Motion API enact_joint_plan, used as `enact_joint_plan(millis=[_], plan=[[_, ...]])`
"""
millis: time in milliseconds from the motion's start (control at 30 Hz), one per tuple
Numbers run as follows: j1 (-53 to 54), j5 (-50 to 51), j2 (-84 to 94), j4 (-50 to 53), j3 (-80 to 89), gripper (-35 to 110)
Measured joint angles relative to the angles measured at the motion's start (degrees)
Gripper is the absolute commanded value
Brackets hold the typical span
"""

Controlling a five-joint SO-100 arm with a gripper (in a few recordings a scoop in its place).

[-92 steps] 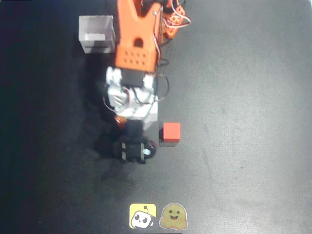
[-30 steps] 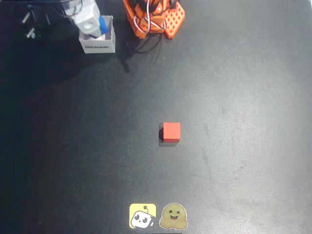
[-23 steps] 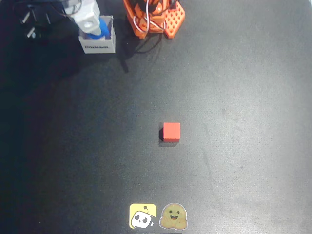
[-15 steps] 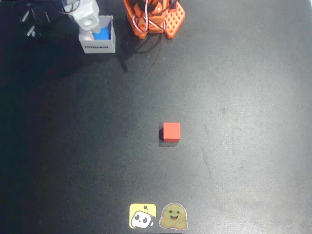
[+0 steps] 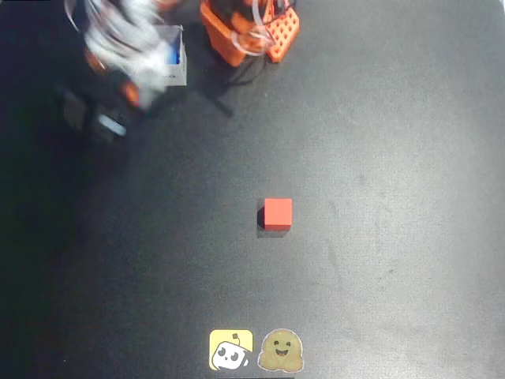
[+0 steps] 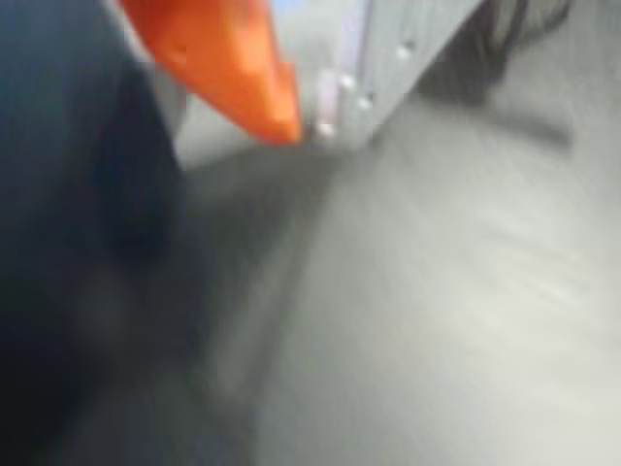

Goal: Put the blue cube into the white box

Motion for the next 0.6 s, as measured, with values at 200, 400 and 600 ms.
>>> enact_joint_plan(millis=[200,400,600], plan=[[-22.7,-1.3,0.5,-7.0,0.9,0],[-32.3,-1.5,14.2,-7.8,11.7,0],[-33.1,-1.4,41.2,-6.3,28.7,0]])
